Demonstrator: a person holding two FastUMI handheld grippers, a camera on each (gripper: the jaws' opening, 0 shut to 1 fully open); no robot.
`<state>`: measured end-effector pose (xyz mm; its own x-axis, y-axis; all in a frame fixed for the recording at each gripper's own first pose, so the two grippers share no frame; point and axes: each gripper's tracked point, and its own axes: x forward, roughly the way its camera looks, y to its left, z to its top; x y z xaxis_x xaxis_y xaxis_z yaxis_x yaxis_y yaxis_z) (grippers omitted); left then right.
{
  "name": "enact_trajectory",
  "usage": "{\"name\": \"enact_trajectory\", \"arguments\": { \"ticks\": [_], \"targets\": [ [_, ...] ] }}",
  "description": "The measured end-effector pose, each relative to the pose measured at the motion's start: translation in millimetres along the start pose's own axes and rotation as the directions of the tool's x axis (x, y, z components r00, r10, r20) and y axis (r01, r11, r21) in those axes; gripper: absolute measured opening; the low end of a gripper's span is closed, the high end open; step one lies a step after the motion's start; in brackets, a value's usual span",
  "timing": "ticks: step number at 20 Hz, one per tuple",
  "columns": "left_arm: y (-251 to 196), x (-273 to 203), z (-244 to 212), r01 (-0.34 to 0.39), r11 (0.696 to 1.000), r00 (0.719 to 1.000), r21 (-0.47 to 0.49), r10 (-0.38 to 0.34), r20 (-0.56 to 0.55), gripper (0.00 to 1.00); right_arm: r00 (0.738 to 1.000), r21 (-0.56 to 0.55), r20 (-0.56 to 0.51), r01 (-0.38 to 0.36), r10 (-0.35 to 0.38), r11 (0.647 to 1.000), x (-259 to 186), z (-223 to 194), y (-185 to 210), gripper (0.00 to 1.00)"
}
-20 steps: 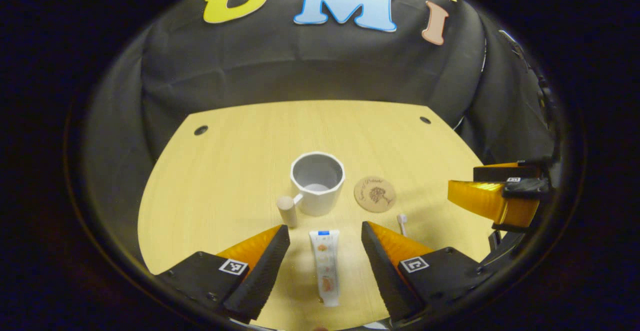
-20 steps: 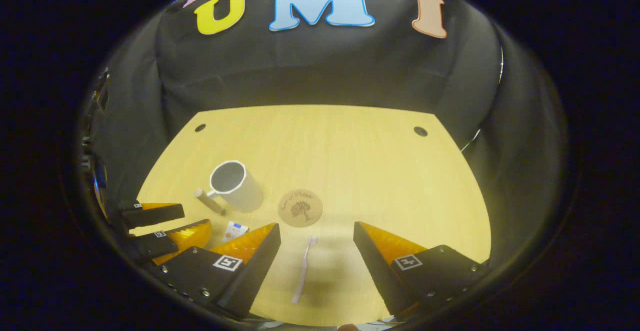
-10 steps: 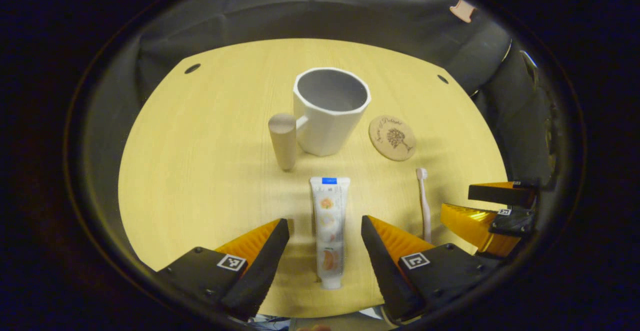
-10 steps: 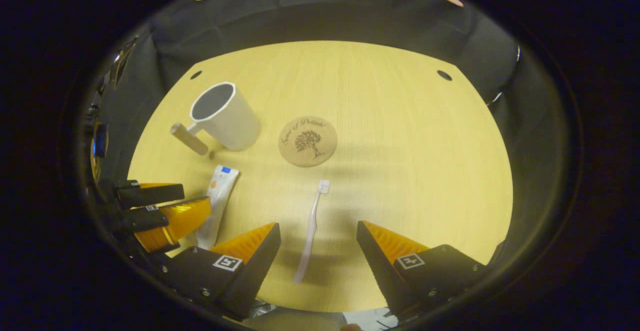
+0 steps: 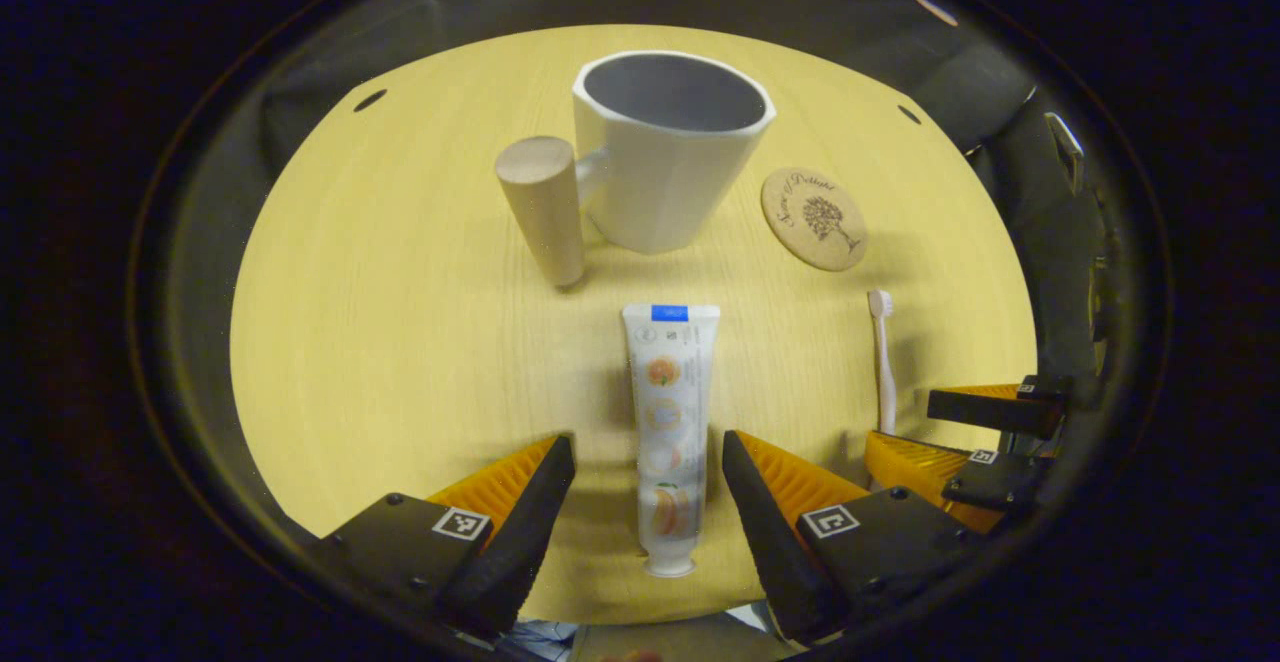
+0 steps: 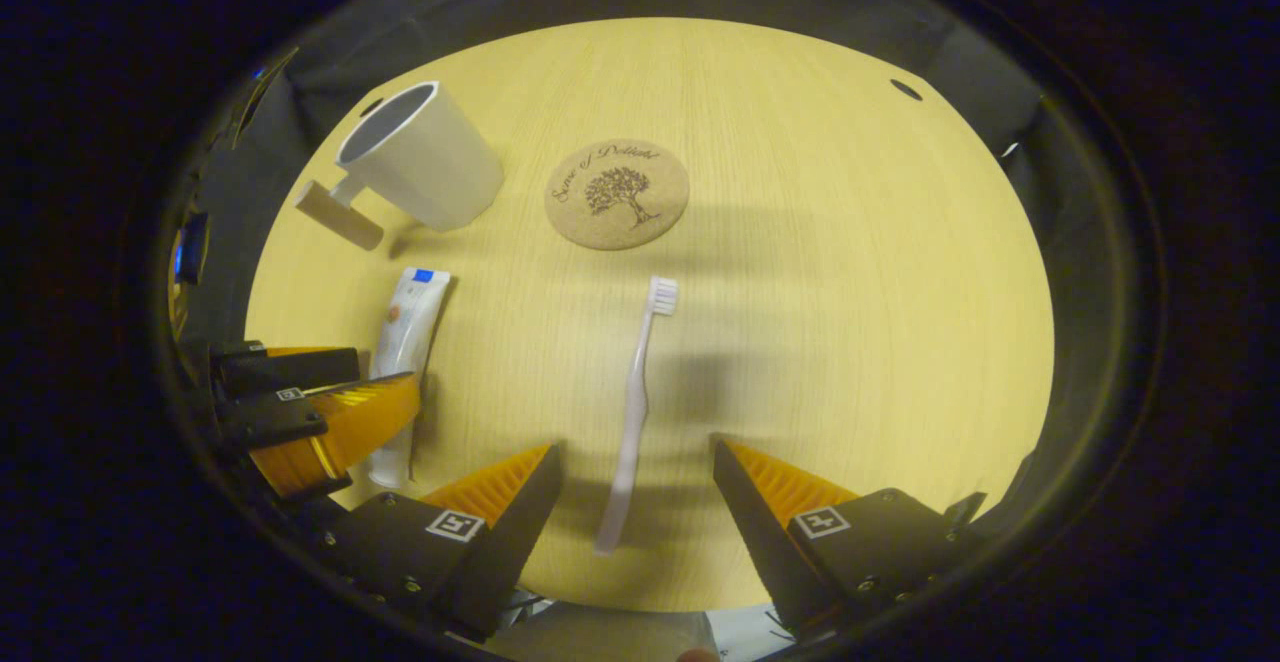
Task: Put the toothbrush and toothpaste on the desktop into the cup, then pick up the cup and place it on the coaster on the desktop.
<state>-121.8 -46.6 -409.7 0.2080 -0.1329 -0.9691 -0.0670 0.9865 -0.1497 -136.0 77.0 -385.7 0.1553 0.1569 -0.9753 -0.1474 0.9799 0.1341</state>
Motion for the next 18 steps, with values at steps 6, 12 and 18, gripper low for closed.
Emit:
{"name": "enact_trajectory", "arguments": {
  "ticks": [6, 12, 18],
  "targets": [
    [7, 5, -5, -0.053, 0.999, 0.997, 0.009, 0.054, -0.049, 0.94, 0.999, 0.006, -0.030, 0.033, -0.033, 0.999, 11, -1, -7, 0.96],
    [9, 5, -5, -0.100, 0.995, 0.990, 0.026, 0.102, -0.098, 0.94, 0.996, 0.027, -0.054, 0.071, -0.069, 0.997, 13, -1, -8, 0.97],
    [9, 5, -4, -0.103, 0.994, 0.985, 0.028, 0.106, -0.137, 0.95, 0.992, 0.158, -0.091, 0.099, -0.085, 0.982, 17, 5, -10, 0.95]
  ]
}}
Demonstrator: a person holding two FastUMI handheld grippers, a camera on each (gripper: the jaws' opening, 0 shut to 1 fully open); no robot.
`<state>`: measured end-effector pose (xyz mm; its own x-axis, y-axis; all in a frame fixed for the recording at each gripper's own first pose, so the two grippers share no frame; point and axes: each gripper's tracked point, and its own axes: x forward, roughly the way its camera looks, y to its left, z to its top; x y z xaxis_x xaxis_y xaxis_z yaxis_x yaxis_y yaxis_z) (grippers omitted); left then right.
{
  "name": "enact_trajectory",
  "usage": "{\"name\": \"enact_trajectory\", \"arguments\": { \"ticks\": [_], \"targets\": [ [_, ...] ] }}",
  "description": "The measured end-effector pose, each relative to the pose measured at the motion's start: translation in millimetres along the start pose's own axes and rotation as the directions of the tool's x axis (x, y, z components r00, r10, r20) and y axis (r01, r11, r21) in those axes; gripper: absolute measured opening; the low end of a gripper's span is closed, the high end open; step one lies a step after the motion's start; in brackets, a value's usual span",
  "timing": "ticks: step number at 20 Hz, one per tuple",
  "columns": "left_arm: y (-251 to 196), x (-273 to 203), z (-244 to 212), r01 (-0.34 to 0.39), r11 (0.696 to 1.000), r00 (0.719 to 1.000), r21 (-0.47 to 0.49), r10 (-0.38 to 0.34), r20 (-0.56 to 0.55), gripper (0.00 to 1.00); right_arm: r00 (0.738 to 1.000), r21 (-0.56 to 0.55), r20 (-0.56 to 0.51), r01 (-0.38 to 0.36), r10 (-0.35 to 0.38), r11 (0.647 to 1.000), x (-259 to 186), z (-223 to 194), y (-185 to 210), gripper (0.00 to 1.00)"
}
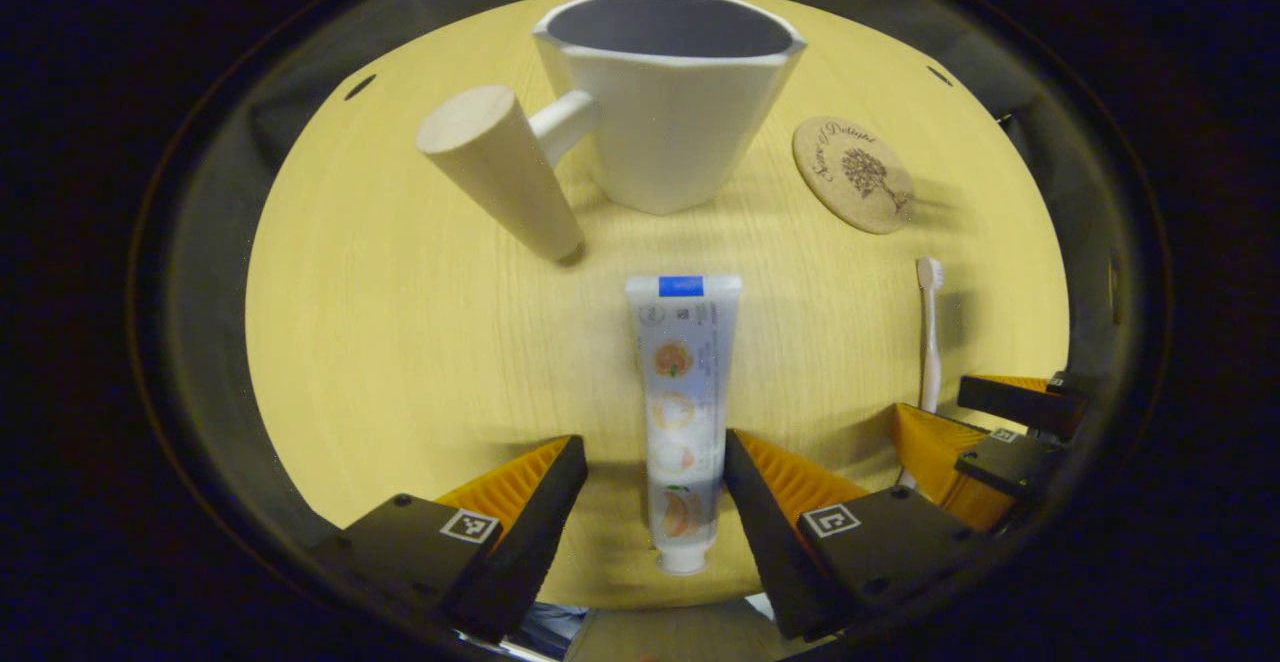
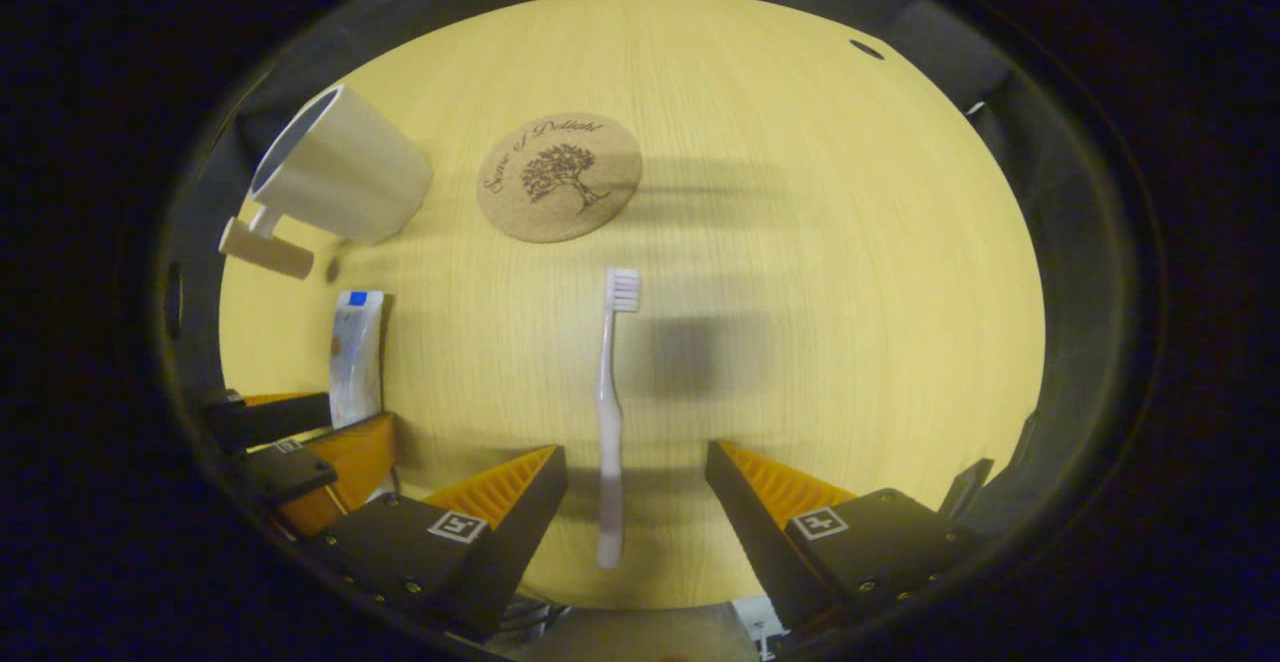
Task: Put the toothbrush and toothpaste on the desktop into the cup, then pick up the cup and place it on the coaster on the desktop.
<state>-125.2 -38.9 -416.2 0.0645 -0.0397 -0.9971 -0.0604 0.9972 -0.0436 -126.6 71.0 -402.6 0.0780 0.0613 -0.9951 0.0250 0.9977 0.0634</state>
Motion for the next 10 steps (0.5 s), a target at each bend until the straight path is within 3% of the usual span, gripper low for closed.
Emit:
{"name": "enact_trajectory", "arguments": {
  "ticks": [1, 3, 5, 6, 7, 8, 10],
  "targets": [
    [0, 0, 0, 0.000, 1.000, 1.000, -0.001, 0.000, -0.002, 1.00, 1.000, 0.013, -0.011, 0.001, -0.001, 1.000, 0, 0, 0, 0.94],
    [-1, -1, 0, -0.001, 1.000, 1.000, 0.009, 0.001, -0.006, 0.93, 1.000, 0.020, -0.022, 0.003, -0.002, 1.000, 1, 2, 1, 0.94],
    [-3, -1, 1, 0.003, 1.000, 1.000, 0.012, -0.003, -0.010, 0.89, 0.999, 0.016, -0.038, 0.006, -0.006, 1.000, 0, 1, 2, 0.84],
    [-4, 0, 0, 0.004, 1.000, 1.000, 0.010, -0.004, -0.016, 0.88, 0.999, 0.016, -0.041, 0.008, -0.008, 1.000, 2, 3, 1, 0.85],
    [-6, 0, 1, 0.002, 1.000, 1.000, 0.007, -0.002, -0.021, 0.73, 0.999, 0.008, -0.048, 0.006, -0.005, 1.000, 2, 0, 2, 0.71],
    [-7, -1, 1, 0.002, 1.000, 1.000, 0.008, -0.002, -0.024, 0.59, 0.998, 0.000, -0.057, 0.011, -0.011, 1.000, -1, 0, -2, 0.74],
    [-10, 1, 1, 0.001, 1.000, 1.000, 0.017, 0.000, -0.027, 0.52, 0.997, 0.018, -0.072, 0.005, -0.003, 1.000, -2, -2, -3, 0.42]
  ]
}}
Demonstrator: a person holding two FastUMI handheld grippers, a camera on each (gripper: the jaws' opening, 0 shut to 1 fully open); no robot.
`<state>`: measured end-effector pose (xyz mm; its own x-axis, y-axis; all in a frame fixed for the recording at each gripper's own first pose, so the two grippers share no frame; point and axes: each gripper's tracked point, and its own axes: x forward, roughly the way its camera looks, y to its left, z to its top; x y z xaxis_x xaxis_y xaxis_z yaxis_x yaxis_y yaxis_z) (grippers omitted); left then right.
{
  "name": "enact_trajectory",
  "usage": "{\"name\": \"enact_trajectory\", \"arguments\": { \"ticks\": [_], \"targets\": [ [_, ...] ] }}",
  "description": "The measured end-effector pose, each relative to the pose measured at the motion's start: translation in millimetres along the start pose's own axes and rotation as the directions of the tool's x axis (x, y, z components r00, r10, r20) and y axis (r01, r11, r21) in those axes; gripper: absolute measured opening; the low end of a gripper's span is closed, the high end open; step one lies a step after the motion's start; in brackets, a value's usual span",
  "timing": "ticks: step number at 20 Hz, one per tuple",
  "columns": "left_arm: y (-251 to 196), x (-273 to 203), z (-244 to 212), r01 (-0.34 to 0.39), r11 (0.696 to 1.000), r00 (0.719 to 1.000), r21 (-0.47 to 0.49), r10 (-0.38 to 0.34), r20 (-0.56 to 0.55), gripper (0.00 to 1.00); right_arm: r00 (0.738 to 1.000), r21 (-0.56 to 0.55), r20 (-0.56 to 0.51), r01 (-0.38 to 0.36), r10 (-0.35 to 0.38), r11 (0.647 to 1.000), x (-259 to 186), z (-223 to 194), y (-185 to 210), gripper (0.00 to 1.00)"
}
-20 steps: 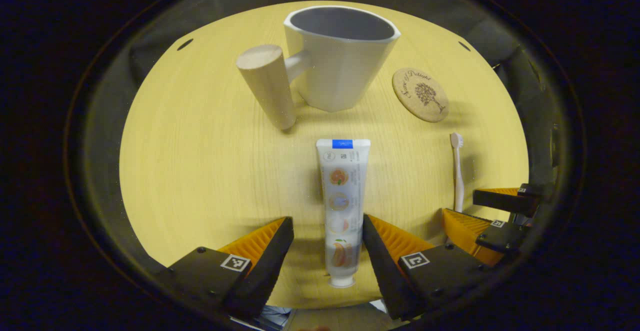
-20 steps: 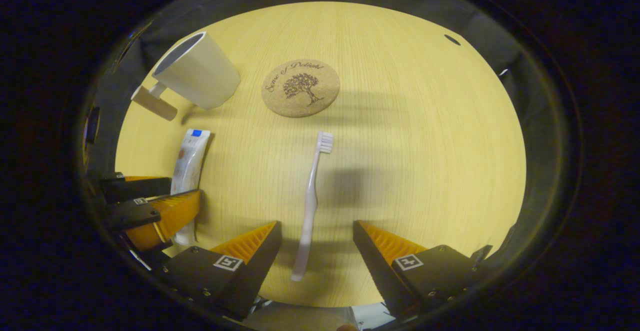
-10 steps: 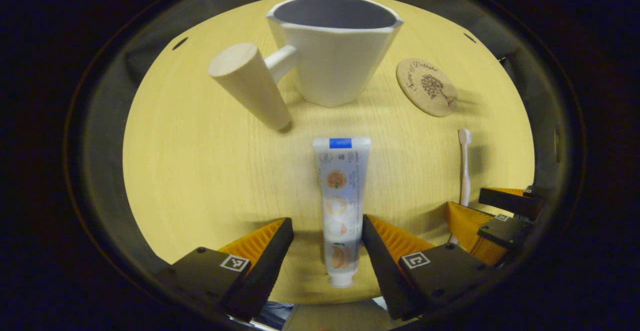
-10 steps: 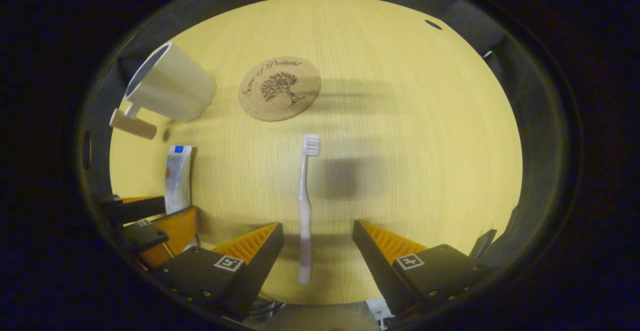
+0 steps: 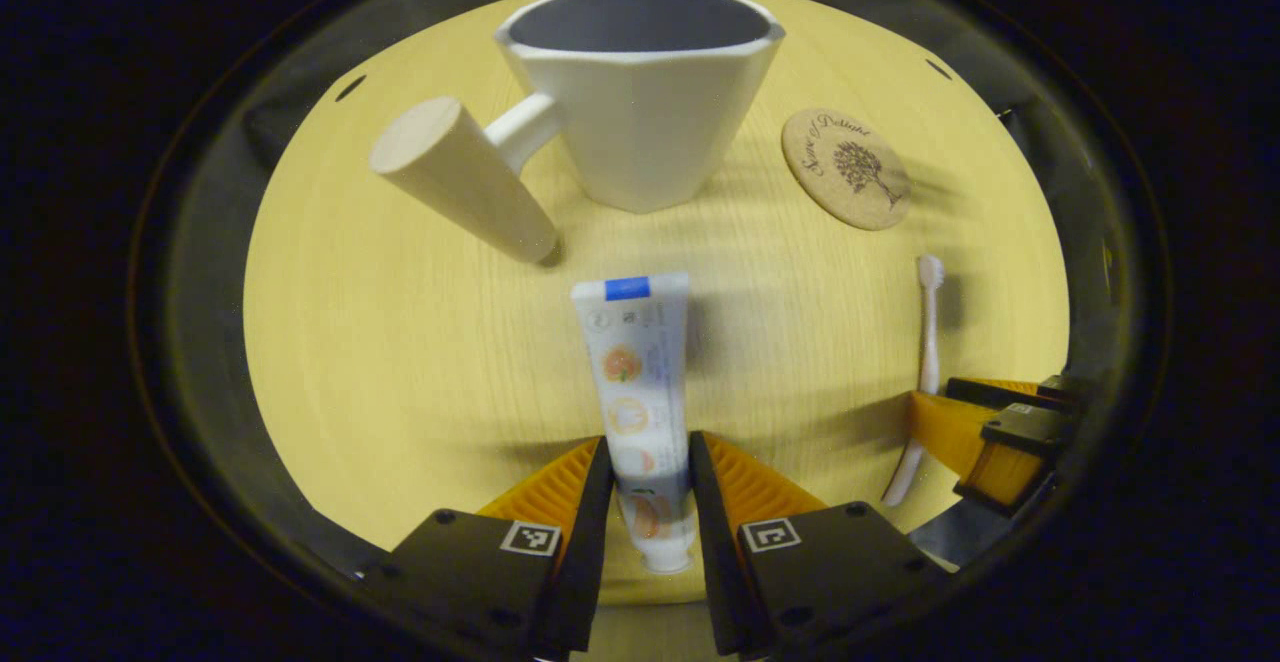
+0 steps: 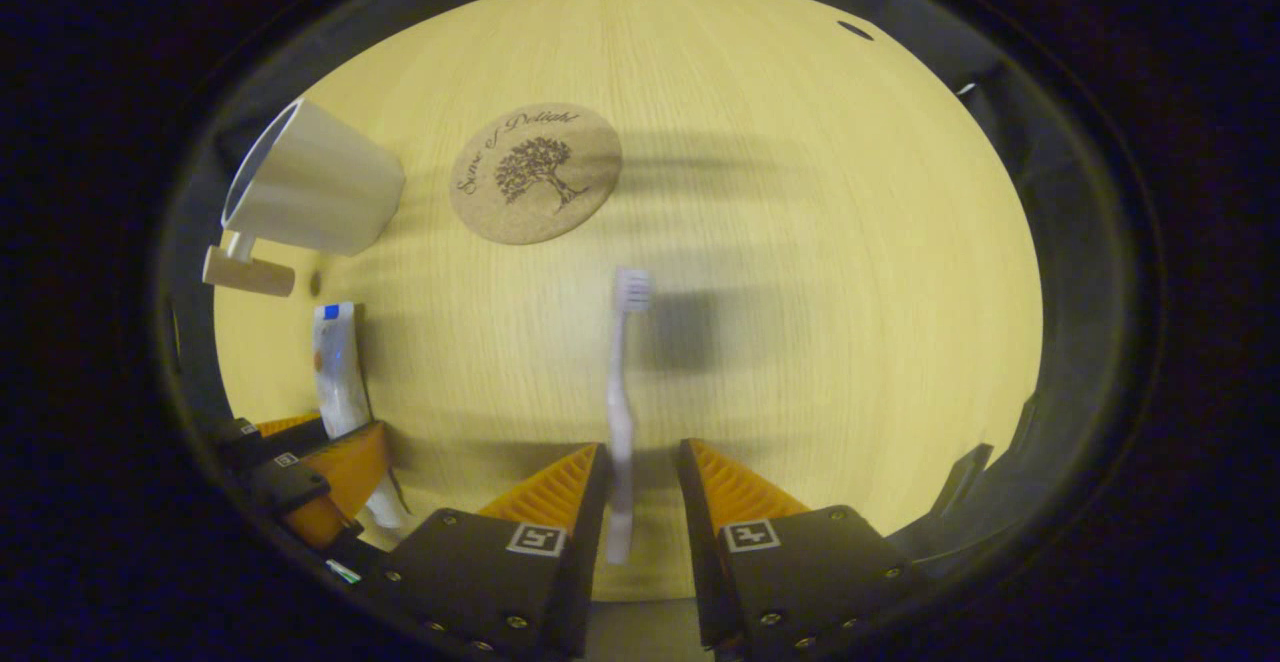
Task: Put the toothbrush and toothpaste on the desktop into the cup, then pick up the cup and place it on the coaster on the desktop.
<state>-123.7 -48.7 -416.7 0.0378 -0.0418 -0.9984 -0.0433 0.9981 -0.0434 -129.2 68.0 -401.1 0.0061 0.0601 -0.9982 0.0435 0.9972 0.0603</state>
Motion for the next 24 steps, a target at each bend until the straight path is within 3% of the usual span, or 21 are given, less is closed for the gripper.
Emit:
{"name": "enact_trajectory", "arguments": {
  "ticks": [1, 2, 3, 4, 6, 7, 14, 24],
  "targets": [
    [0, 0, -1, -0.001, 1.000, 1.000, 0.001, 0.001, -0.004, 0.53, 1.000, -0.015, -0.009, -0.004, 0.004, 1.000, 0, -3, -1, 0.42],
    [0, 0, -1, 0.001, 1.000, 1.000, 0.004, -0.001, -0.006, 0.46, 0.999, -0.006, 0.021, 0.026, -0.026, 1.000, -6, 3, -8, 0.42],
    [0, -2, -1, 0.001, 1.000, 1.000, -0.001, -0.001, -0.003, 0.38, 1.000, 0.016, 0.010, 0.018, -0.018, 1.000, -1, -2, -5, 0.09],
    [0, -2, 0, 0.002, 1.000, 1.000, -0.003, -0.002, 0.000, 0.27, 1.000, 0.008, 0.004, 0.006, -0.006, 1.000, 2, -1, -5, 0.09],
    [-1, -2, -1, 0.001, 1.000, 1.000, -0.014, 0.000, 0.011, 0.41, 1.000, 0.006, 0.005, -0.013, 0.013, 1.000, 4, -2, -6, 0.09],
    [-1, -3, -1, 0.001, 1.000, 1.000, -0.013, -0.001, 0.014, 0.28, 1.000, 0.011, 0.007, -0.021, 0.021, 1.000, 3, -2, -6, 0.09],
    [-4, -14, -16, 0.026, 0.998, 0.999, -0.065, -0.027, -0.020, 0.28, 0.999, 0.029, 0.015, -0.050, 0.049, 0.998, 3, 3, -8, 0.08],
    [-29, -125, 26, 0.087, 0.996, 0.979, -0.031, -0.079, 0.189, 0.28, 0.997, 0.014, 0.023, -0.072, 0.072, 0.997, 3, 3, -9, 0.07]
  ]
}}
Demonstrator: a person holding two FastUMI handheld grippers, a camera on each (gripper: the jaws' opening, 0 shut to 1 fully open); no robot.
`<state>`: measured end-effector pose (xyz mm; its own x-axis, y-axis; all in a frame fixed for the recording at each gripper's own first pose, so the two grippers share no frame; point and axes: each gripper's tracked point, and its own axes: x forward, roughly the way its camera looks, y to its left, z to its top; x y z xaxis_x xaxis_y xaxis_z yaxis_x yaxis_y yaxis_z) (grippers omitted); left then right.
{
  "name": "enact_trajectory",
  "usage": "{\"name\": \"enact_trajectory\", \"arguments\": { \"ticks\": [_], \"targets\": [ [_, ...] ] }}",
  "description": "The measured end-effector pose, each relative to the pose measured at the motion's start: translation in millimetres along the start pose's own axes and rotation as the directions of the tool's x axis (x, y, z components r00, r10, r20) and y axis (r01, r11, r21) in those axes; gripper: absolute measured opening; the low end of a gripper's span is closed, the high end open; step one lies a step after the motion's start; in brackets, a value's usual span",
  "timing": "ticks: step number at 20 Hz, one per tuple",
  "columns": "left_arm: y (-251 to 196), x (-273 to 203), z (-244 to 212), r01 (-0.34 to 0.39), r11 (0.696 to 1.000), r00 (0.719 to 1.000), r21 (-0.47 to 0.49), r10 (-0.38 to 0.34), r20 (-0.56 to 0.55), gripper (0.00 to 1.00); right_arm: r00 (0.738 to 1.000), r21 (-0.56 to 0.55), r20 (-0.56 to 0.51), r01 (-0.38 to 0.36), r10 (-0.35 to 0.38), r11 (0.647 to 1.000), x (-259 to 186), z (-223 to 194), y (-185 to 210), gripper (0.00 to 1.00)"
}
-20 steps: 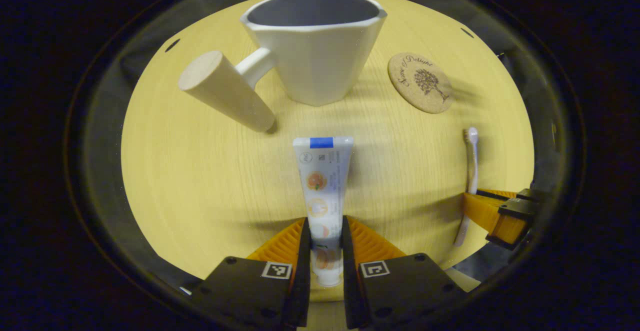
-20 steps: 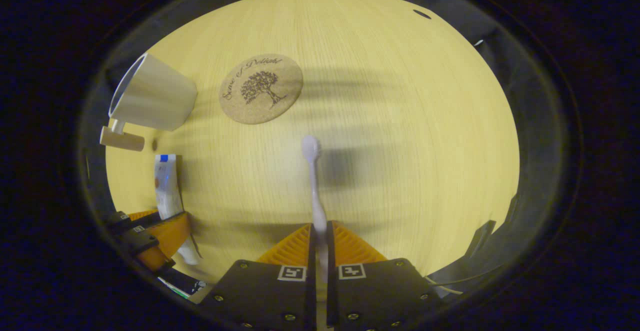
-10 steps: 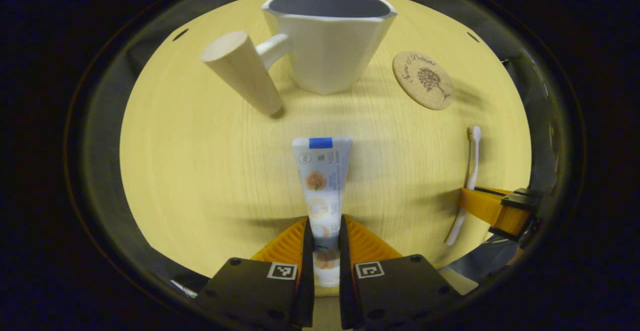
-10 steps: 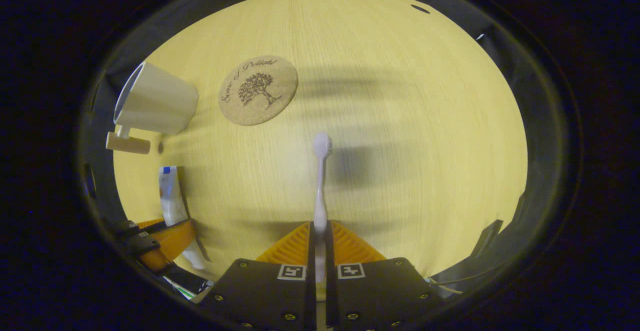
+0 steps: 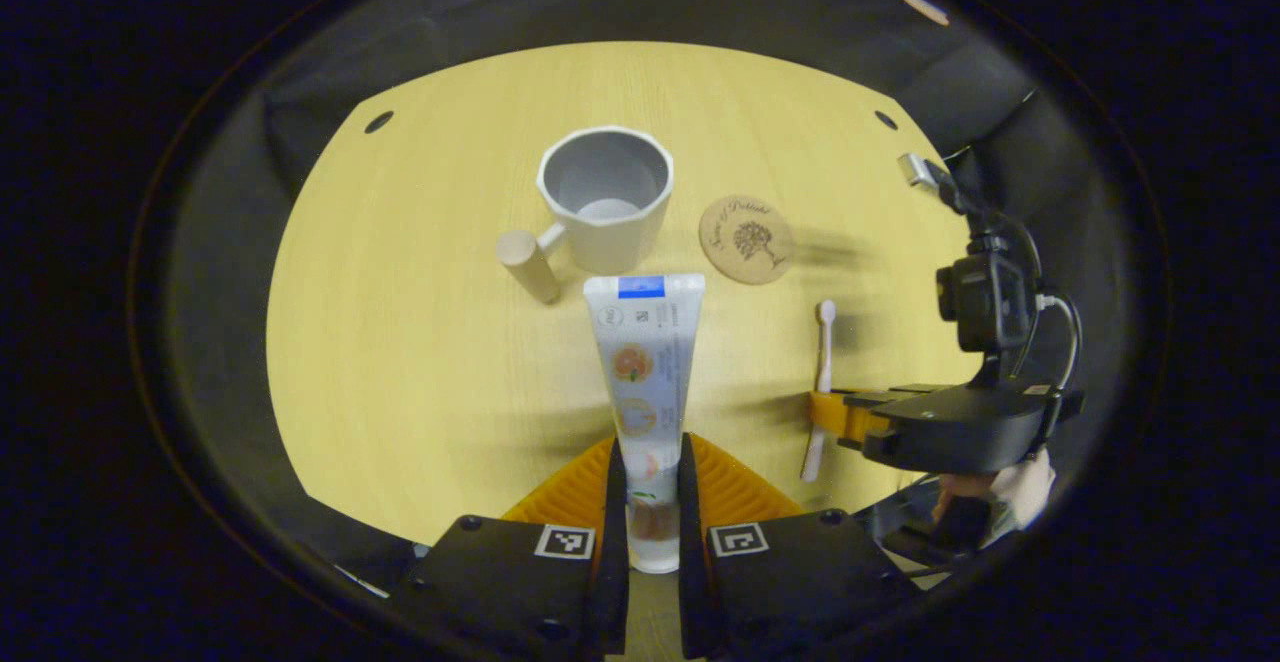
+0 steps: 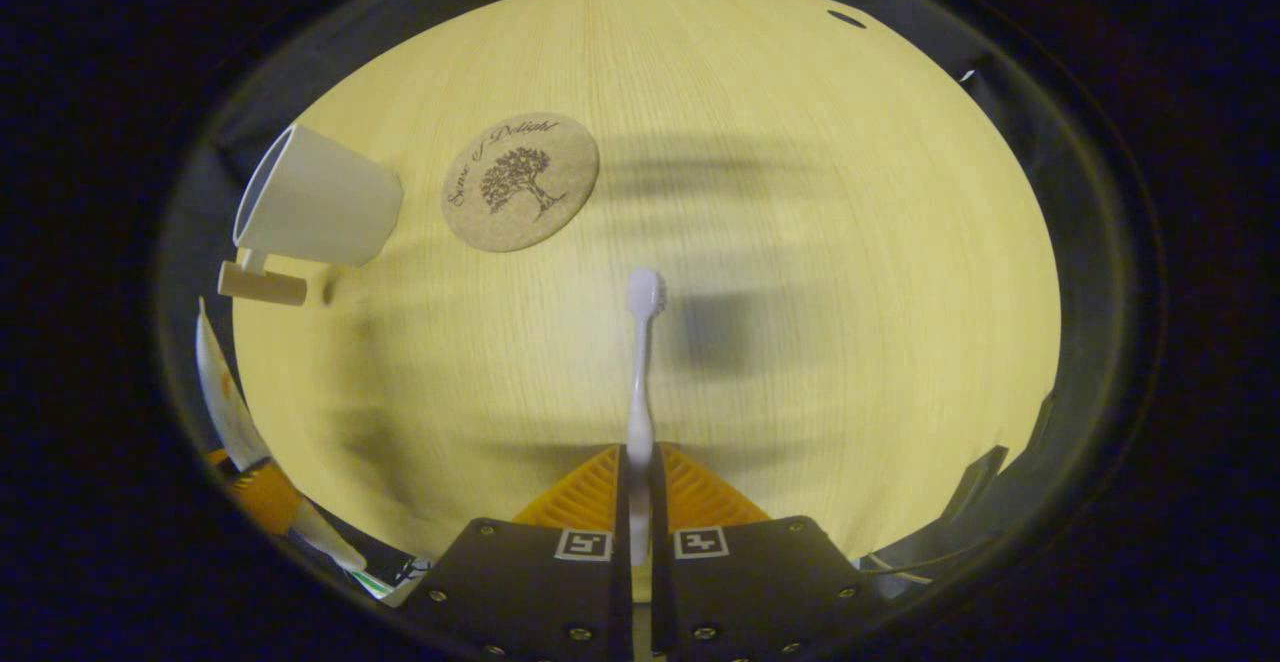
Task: Put the toothbrush and toothpaste on the desktop into the cup, then pick up the cup and place it on the coaster on the desktop.
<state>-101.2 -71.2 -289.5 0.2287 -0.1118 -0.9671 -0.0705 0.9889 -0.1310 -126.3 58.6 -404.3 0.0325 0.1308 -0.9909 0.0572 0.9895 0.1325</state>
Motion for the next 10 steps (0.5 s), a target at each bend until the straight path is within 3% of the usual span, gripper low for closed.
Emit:
{"name": "enact_trajectory", "arguments": {
  "ticks": [10],
  "targets": [
    [22, -41, 99, -0.015, 1.000, 0.988, -0.008, 0.016, 0.156, 0.28, 1.000, -0.005, 0.002, -0.002, 0.002, 1.000, 0, 0, 0, 0.07]
  ]
}}
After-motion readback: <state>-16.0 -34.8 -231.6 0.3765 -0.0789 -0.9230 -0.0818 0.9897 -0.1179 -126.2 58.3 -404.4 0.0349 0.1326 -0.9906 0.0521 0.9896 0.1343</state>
